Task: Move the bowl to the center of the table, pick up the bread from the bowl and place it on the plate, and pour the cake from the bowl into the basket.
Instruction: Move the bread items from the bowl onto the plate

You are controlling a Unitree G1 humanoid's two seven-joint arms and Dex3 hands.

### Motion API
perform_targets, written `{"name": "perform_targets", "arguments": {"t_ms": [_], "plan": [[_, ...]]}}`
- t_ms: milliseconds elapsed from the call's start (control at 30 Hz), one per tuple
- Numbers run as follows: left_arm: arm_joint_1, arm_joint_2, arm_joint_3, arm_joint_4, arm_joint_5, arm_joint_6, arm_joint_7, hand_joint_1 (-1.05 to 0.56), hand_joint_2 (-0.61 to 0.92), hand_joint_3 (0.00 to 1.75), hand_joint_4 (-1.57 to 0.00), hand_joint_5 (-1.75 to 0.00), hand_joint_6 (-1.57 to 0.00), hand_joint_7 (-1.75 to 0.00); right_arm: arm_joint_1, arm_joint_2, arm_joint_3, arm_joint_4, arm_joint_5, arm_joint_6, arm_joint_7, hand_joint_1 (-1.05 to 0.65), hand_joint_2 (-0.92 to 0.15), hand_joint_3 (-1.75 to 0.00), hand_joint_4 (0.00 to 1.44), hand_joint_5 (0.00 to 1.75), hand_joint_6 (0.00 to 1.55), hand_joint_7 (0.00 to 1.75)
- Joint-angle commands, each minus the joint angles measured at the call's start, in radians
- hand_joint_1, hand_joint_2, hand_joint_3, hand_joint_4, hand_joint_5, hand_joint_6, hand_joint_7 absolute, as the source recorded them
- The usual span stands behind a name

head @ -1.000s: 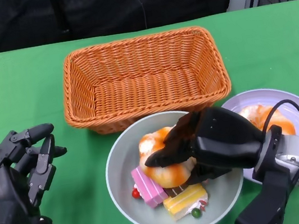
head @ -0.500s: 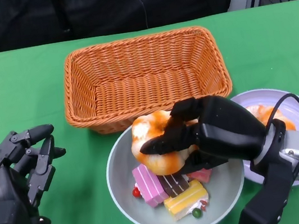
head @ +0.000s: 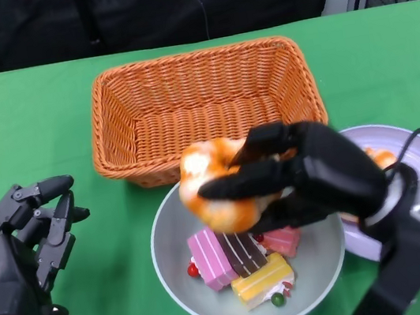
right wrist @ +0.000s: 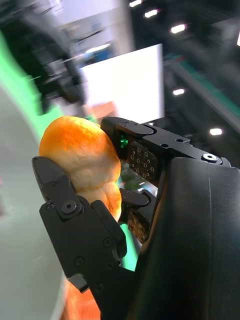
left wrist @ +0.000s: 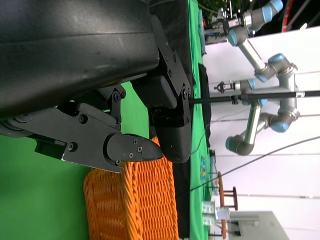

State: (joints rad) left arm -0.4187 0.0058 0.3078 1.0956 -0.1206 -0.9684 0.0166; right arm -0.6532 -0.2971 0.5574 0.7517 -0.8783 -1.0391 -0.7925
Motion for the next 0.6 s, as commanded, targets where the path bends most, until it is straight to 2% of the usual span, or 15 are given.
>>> {"name": "perform_targets", "arguments": {"t_ms": [33,167,300,433,600], "plan": [[0.002,0.020,0.005,0.008,-0.012,0.003,-0.008,-0.24,0.92,0.27,-0.81,-1.26,-0.92,-0.81,0.036,-0.045,-0.063,-0.063,0.066,-0.038,0.033,-0.22,-0.79,-0.01,1.04,0.91,1.28,0.02],[0.001,0.020,0.005,0.009,-0.014,0.003,-0.009,-0.24,0.92,0.27,-0.81,-1.26,-0.92,-0.81,0.053,-0.040,-0.090,-0.083,0.082,-0.041,0.077,-0.22,-0.79,-0.01,1.03,0.92,1.28,0.02],[-0.002,0.027,0.010,0.015,-0.019,0.005,-0.012,-0.23,0.92,0.27,-0.82,-1.26,-0.92,-0.81,0.117,-0.062,-0.169,-0.169,0.126,-0.071,0.085,-0.28,-0.81,-0.02,0.99,0.94,1.28,0.03],[-0.003,0.028,0.011,0.016,-0.024,0.006,-0.018,-0.23,0.92,0.28,-0.82,-1.26,-0.92,-0.81,0.157,-0.061,-0.222,-0.213,0.146,-0.070,0.116,-0.30,-0.81,-0.02,0.99,1.00,1.30,0.04],[-0.004,0.030,0.014,0.016,-0.042,0.007,-0.031,-0.24,0.92,0.26,-0.82,-1.27,-0.93,-0.82,0.201,-0.070,-0.276,-0.175,0.208,-0.099,0.156,-0.30,-0.83,-0.02,0.98,1.01,1.29,0.05]]}}
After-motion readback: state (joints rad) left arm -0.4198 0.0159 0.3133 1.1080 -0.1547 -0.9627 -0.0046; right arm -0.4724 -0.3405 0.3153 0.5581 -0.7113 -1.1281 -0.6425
